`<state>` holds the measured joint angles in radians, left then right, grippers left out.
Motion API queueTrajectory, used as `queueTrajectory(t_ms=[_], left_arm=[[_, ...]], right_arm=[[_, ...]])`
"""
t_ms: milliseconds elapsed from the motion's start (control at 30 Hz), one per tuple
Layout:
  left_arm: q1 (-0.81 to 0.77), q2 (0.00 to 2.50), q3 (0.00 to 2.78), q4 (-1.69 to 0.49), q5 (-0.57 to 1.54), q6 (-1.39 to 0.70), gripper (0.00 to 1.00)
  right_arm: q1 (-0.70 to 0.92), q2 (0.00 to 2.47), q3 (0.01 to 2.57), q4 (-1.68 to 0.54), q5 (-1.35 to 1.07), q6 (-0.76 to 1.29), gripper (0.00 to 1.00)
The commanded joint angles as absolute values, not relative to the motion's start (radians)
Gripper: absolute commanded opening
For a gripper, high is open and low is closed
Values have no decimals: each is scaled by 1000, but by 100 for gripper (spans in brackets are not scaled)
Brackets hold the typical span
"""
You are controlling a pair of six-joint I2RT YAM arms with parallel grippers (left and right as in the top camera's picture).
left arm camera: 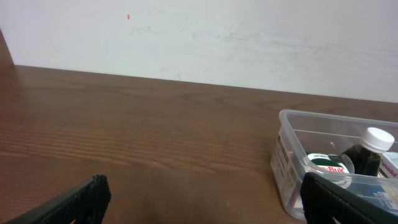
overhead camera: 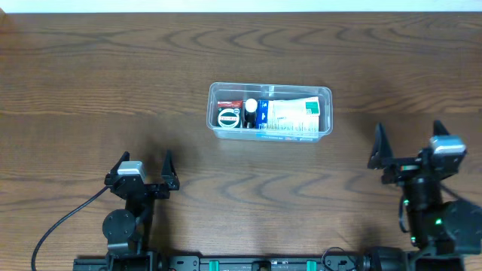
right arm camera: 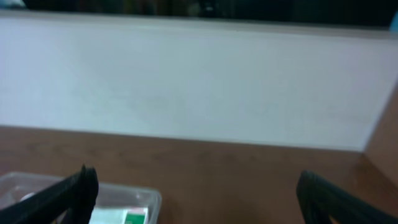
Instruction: Pack container
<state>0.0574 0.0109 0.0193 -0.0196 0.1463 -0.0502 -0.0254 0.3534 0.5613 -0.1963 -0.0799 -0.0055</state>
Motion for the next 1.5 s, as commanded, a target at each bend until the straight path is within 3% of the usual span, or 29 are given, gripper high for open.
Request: queueTrajectory(t_ms=[0, 400, 1467], left_arm=[[63, 6, 4, -56, 153, -38, 98], [63, 6, 4, -56, 153, -38, 98], [63, 6, 4, -56, 153, -38, 98]], right_arm=[[-18, 282, 421, -88, -133, -29, 99], [-19, 86, 69, 173, -136, 30, 99], [-19, 5, 5, -65, -93, 28, 99]])
